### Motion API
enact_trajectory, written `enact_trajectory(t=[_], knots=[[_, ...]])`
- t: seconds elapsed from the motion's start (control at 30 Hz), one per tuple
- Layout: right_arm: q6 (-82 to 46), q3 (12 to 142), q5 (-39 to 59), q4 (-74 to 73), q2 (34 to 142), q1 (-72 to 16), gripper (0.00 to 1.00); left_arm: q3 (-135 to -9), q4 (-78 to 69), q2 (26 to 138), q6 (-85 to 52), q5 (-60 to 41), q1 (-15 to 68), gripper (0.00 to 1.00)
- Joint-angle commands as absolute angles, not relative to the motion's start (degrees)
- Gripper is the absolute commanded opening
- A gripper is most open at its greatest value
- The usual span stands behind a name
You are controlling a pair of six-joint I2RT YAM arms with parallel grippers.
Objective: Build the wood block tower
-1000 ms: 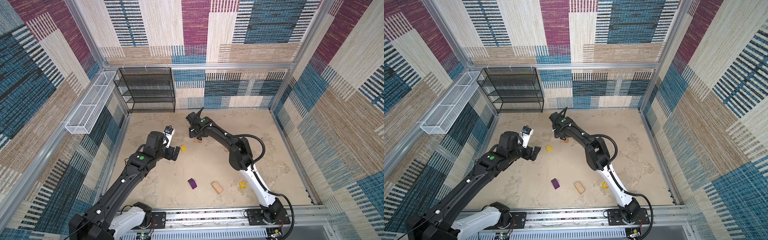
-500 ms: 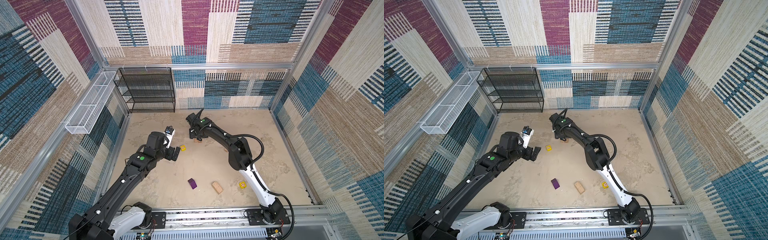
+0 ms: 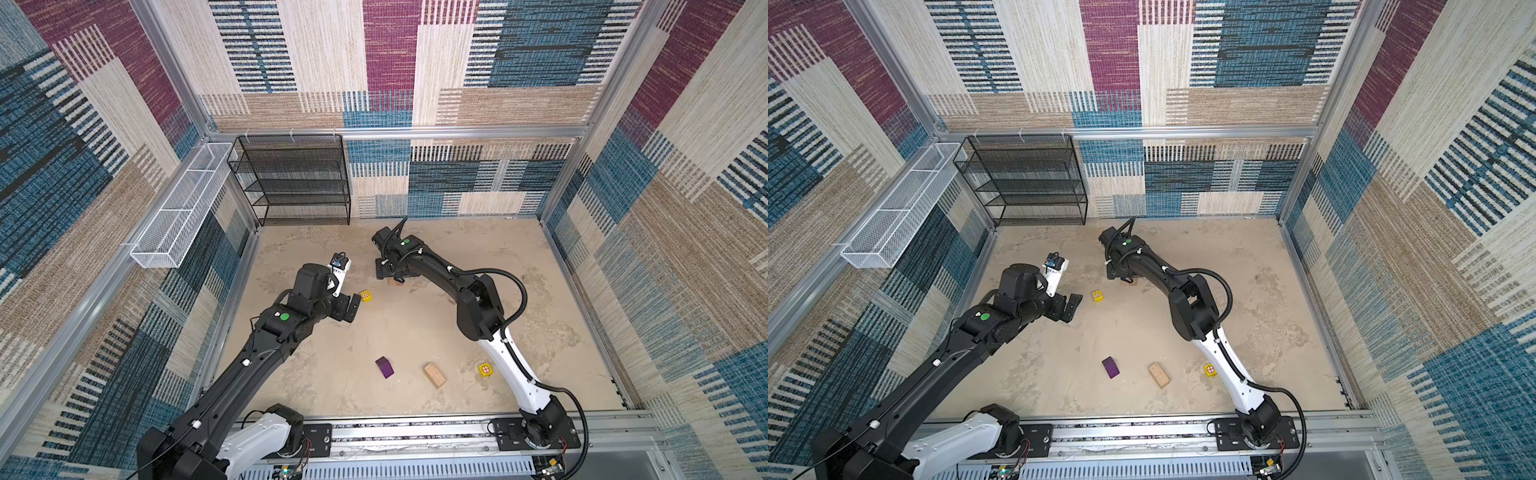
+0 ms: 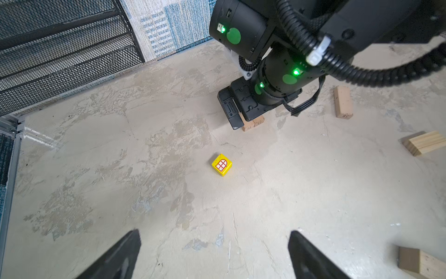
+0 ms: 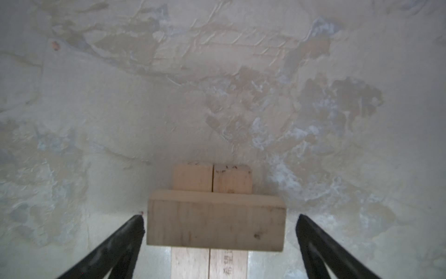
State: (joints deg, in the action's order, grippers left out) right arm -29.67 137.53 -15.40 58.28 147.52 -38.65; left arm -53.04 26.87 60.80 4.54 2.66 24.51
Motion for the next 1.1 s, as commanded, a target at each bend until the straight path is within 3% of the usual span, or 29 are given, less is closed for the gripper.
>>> enact_trajectory(t=[0.0, 0.57, 0.87, 1.07], knots=[[-29.71, 138.27, -15.52, 58.09, 146.73, -38.75, 1.00, -52.91, 27.27, 60.71, 5.53, 2.99, 24.50, 1.00], [-27.43, 134.65, -14.88, 56.77, 137.80, -38.87, 1.00, -53.22, 26.99, 61.08, 4.28, 3.94, 24.43, 1.00], [-19.40, 112.76, -13.42, 43.57, 121.96, -38.85, 1.00, -54.31, 26.65, 61.17, 5.08, 3.67, 24.43, 1.00], [-8.32, 95.39, -13.01, 33.04, 109.36, -38.87, 1.00, -54.92, 25.49, 60.85, 5.83, -3.96, 24.47, 1.00]])
